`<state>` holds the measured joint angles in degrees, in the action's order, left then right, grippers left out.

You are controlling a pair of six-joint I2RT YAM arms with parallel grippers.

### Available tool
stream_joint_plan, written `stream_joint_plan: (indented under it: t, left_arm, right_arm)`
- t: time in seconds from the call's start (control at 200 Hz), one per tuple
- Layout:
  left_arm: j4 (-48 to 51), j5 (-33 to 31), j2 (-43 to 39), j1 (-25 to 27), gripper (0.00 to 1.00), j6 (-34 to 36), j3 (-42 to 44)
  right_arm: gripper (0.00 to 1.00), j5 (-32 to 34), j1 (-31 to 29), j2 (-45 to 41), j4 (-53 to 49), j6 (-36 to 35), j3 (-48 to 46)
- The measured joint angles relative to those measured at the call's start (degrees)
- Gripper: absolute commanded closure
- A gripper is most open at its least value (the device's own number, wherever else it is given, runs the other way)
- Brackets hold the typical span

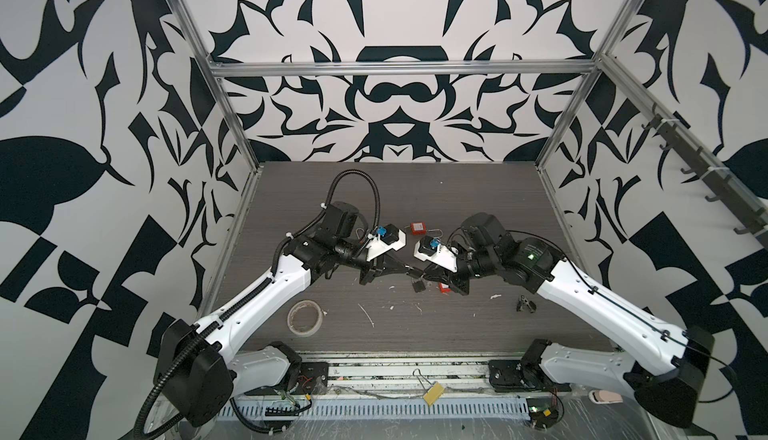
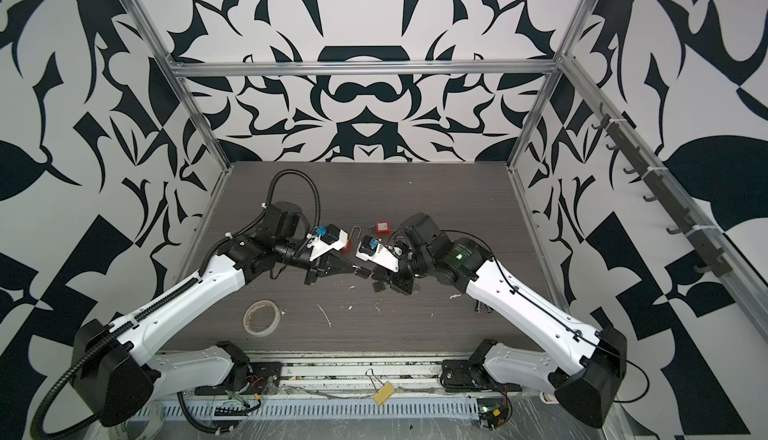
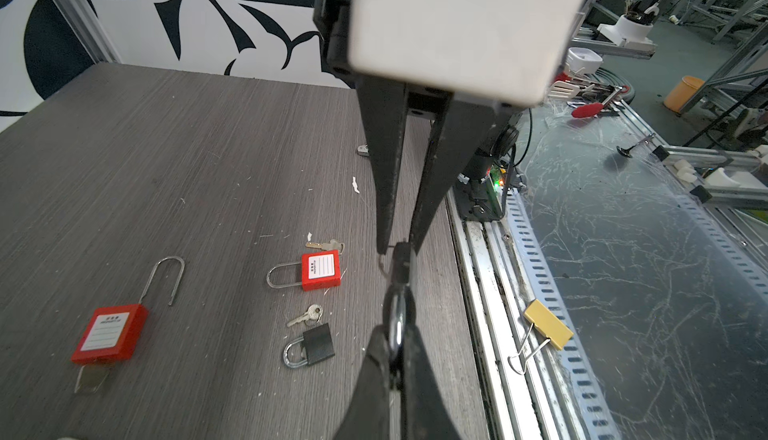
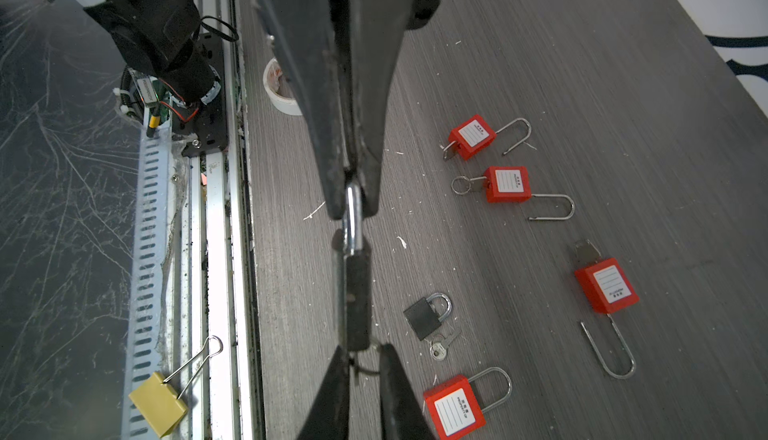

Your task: Lock with the key

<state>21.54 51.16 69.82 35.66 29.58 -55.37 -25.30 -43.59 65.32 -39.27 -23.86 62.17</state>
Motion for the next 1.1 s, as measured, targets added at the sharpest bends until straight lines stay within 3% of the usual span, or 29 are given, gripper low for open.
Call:
stream_joint_plan:
  t: [0.19,0.745,1.1]
  left_arm:
    - [0.6,-0.3,0.0,0.0,1.0,0.8,0.0]
    - [8.4,-3.6,0.2,-1.0,1.0,6.2,-2.9]
    - [27.3,-11.5,14.9,-1.0,1.0,10.4,-14.4]
  right_arm:
    - [1.0,-0.5,0.0,0.0,-0.1,0.0,0.0]
    - [1.0,-0.9,0.0,-6.0,1.9,2.6,-10.1]
    - [1.0,12.0,0.0,-12.3,5.3,12.7,-15.0]
